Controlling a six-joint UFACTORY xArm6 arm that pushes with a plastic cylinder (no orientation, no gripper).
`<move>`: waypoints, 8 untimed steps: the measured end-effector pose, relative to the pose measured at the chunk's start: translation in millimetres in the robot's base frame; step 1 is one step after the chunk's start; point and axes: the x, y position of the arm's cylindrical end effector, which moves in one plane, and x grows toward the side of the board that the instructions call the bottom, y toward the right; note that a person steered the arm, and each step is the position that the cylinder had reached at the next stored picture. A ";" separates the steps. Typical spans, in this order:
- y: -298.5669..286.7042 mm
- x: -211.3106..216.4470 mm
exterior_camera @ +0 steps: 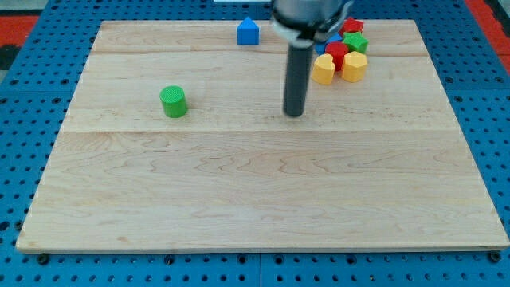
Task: Push the green circle closer to the group of blocks
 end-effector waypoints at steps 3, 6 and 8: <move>-189.2 -27.4; -12.3 -98.1; -14.1 -40.3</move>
